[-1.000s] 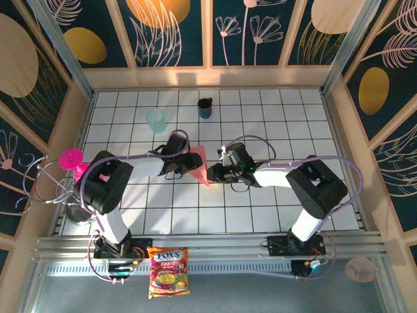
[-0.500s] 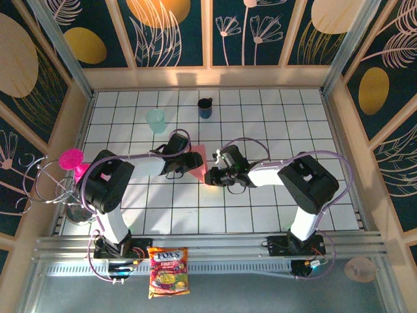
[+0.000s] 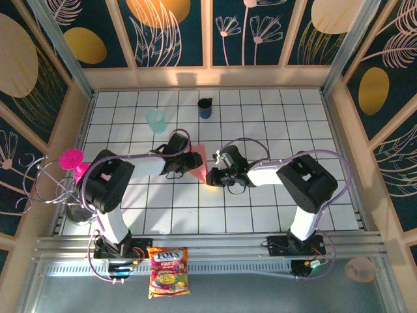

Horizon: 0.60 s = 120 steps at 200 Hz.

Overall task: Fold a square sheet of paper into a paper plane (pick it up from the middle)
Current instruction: Fourth fold the wing at the center of the table.

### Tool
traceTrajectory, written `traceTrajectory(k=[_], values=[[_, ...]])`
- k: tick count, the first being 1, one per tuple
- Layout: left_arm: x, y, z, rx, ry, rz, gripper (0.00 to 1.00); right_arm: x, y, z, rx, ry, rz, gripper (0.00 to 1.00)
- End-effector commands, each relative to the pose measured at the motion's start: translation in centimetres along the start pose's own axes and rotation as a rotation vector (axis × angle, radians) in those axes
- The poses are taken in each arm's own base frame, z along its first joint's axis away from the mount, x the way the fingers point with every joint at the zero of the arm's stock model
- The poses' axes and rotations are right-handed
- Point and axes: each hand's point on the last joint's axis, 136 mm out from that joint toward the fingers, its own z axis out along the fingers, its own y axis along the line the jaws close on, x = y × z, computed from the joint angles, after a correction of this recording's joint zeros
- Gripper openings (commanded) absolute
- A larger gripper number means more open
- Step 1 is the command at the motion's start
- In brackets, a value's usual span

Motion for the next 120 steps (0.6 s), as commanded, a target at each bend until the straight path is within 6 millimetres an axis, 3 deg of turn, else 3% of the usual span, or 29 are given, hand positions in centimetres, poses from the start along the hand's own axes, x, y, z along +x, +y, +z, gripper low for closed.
traceTrajectory(k=[1, 57, 120], values=[[6.6, 12.8, 1.3, -0.441, 0.183, -0.048, 0.44, 0.2, -0.5, 0.3, 0.016, 0.011, 0.005, 0.1], [6.9, 13.0, 1.4, -0.448, 0.193, -0.045, 0.45, -3.1, 1.5, -2.2, -0.019, -0.139, -0.016, 0.2], [6.8, 12.7, 1.4, -0.436, 0.196, -0.045, 0.45, -3.8, 1.2, -0.3, -0.016, -0.106, -0.016, 0.23]])
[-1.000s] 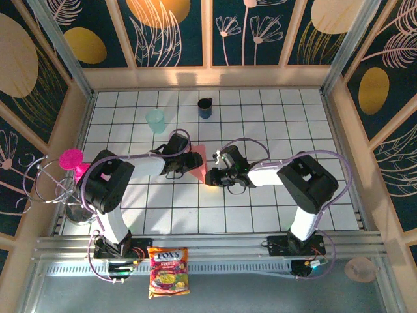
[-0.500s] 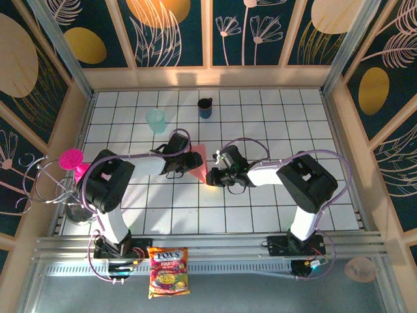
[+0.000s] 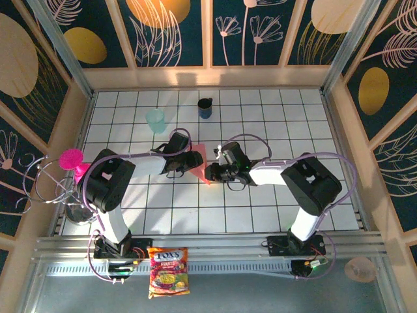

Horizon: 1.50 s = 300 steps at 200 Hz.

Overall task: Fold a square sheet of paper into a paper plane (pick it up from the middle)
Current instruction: Fourth fold the wing at the center of the table.

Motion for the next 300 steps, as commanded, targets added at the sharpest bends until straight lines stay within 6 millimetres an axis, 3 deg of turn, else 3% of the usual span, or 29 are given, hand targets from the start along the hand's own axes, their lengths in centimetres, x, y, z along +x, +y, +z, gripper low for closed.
traceTrajectory(k=[1, 99, 173, 193, 214, 241, 254, 275, 300], values=[[7.1, 12.8, 1.2, -0.433, 0.2, -0.045, 0.45, -1.2, 0.3, 0.7, -0.004, -0.019, -0.006, 0.23], [7.1, 12.6, 1.2, -0.422, 0.204, -0.048, 0.44, -1.1, -0.4, 1.9, -0.001, 0.008, -0.02, 0.23], [6.5, 11.2, 0.8, -0.38, 0.192, -0.046, 0.44, 0.2, -1.0, 2.0, -0.048, 0.046, -0.002, 0.12], [5.0, 8.9, 0.1, -0.317, 0.156, -0.029, 0.44, 0.8, -1.0, 1.9, -0.07, 0.063, 0.008, 0.08], [2.1, 4.9, -1.5, -0.219, 0.079, 0.012, 0.45, 1.3, -0.9, 1.6, -0.105, 0.082, 0.023, 0.06], [-2.0, -0.6, -5.2, -0.073, -0.066, 0.065, 0.47, 2.0, -0.7, 1.3, -0.137, 0.106, 0.038, 0.05], [-3.0, -2.5, -6.6, -0.011, -0.11, 0.083, 0.48, 2.4, -0.6, 1.1, -0.15, 0.115, 0.044, 0.05], [-2.8, -4.5, -7.5, 0.106, -0.117, 0.097, 0.48, 2.9, -0.9, 0.9, -0.149, 0.127, 0.055, 0.05], [-0.9, -5.0, -7.0, 0.214, -0.063, 0.069, 0.42, 3.2, -1.0, 0.9, -0.155, 0.131, 0.066, 0.06]])
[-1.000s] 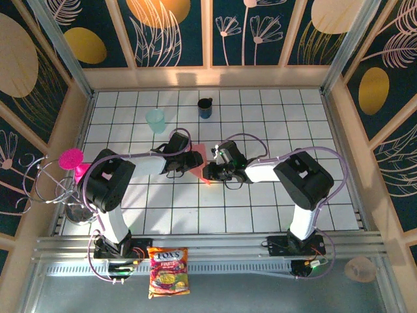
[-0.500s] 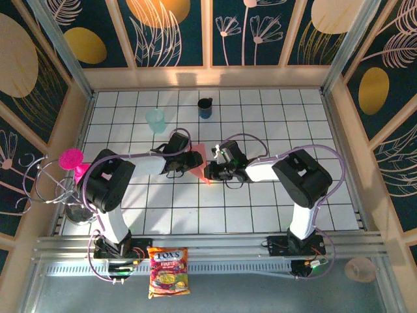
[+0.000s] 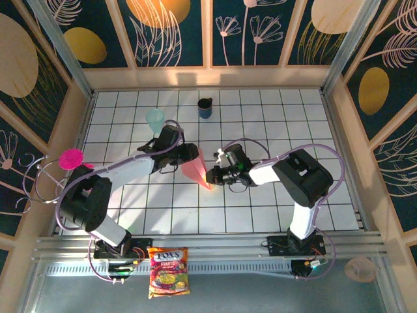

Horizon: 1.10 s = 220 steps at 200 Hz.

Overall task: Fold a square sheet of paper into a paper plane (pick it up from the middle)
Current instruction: Fourth fold the wing at the center of the table.

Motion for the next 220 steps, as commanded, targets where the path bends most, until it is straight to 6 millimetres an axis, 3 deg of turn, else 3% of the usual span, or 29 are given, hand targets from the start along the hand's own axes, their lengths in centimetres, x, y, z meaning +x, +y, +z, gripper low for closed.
traceTrajectory(k=[1, 33, 75, 100, 220], values=[[1.8, -0.6, 0.3, 0.102, 0.052, -0.021, 0.41, 1.3, -0.5, -0.1, -0.012, 0.036, 0.041, 0.05], [4.1, 0.5, 0.8, 0.14, 0.097, -0.089, 0.32, 1.2, -0.5, 0.0, -0.015, 0.036, 0.05, 0.06], [5.3, 0.3, 1.3, 0.213, 0.134, -0.129, 0.26, 1.5, -0.7, 0.1, -0.011, 0.042, 0.058, 0.06], [5.1, -0.4, 1.7, 0.248, 0.14, -0.131, 0.23, 1.4, -0.8, 0.1, -0.009, 0.04, 0.057, 0.06], [5.0, -0.2, 3.7, 0.229, 0.167, -0.118, 0.18, 1.6, -1.1, 0.0, 0.001, 0.044, 0.068, 0.06]])
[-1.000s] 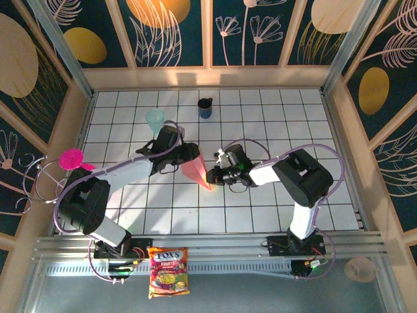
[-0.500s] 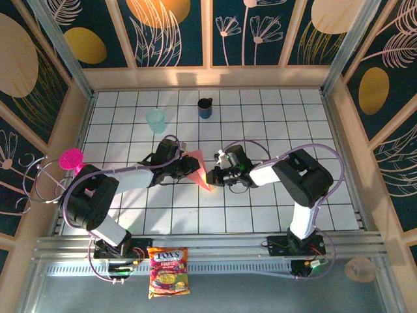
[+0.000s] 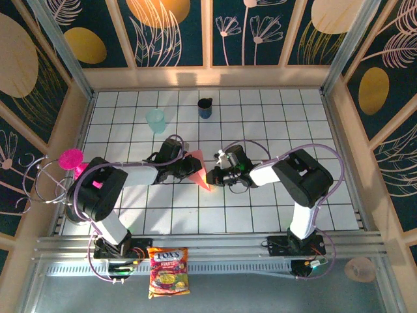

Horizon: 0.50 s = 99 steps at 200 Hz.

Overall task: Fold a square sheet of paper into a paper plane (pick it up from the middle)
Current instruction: Fourth fold the wing at the center of the table.

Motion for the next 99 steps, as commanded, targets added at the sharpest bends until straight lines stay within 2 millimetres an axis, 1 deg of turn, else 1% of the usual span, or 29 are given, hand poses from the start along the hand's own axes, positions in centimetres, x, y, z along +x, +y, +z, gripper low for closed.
traceTrajectory(k=[1, 7, 9, 14, 48, 78, 99], values=[[-0.8, -1.6, 0.1, 0.047, -0.009, 0.023, 0.18, 1.1, -1.3, 0.0, 0.024, 0.03, 0.045, 0.06], [-0.9, -1.6, 0.1, 0.047, -0.01, 0.024, 0.17, 1.1, -1.4, 0.0, 0.025, 0.031, 0.047, 0.07], [-0.6, -0.9, 0.6, 0.032, 0.002, 0.016, 0.17, 1.1, -1.3, 0.0, 0.024, 0.03, 0.046, 0.06], [-0.6, -0.6, 0.8, 0.024, 0.007, 0.012, 0.18, 1.1, -1.4, 0.0, 0.026, 0.031, 0.046, 0.07], [-0.5, -0.2, 1.1, 0.008, 0.016, 0.013, 0.17, 0.8, -0.9, -0.3, 0.024, 0.022, 0.047, 0.11], [-0.4, -0.1, 1.2, 0.001, 0.021, 0.016, 0.17, 0.4, 0.5, -1.3, 0.006, 0.003, 0.032, 0.17], [-0.4, 0.0, 1.3, -0.002, 0.024, 0.017, 0.17, 0.5, 0.8, -1.9, 0.009, 0.002, 0.034, 0.22]])
